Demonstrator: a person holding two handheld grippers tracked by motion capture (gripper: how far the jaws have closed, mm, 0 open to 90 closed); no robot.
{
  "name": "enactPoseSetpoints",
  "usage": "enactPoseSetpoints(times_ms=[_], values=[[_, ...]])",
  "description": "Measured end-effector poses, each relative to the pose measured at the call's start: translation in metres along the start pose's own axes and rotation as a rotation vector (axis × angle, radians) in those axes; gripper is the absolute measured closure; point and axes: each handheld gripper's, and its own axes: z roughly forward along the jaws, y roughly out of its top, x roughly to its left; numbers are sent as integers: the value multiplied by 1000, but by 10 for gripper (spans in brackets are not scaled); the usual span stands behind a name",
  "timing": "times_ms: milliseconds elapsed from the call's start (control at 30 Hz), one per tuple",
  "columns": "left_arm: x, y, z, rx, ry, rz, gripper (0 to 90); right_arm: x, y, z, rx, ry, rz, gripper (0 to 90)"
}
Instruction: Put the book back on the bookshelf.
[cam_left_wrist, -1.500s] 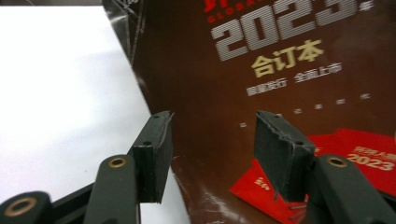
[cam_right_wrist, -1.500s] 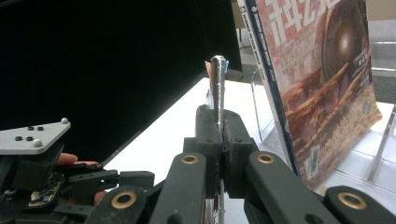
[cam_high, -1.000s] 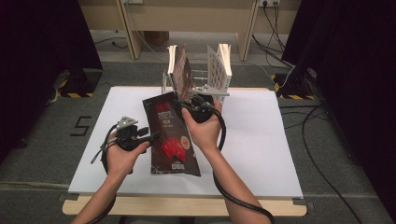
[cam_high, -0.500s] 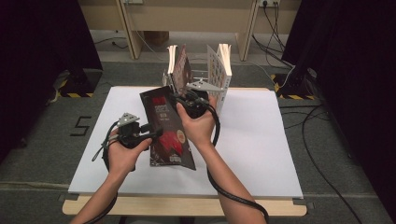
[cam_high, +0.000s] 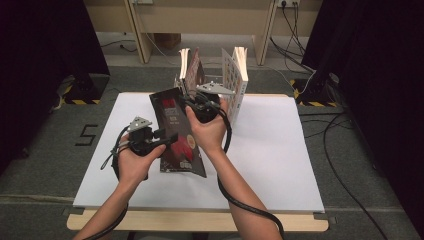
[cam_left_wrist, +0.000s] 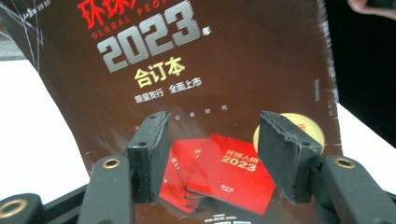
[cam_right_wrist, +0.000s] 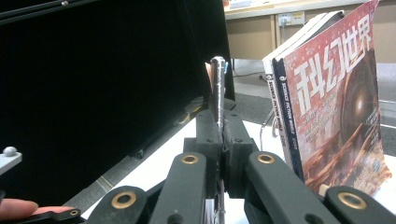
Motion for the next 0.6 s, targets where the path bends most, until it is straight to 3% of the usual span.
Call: enactPoseSetpoints(times_ms=[600], values=[[-27,23,5,-72,-57,-9,410,2,3,2,-20,-4,0,874]])
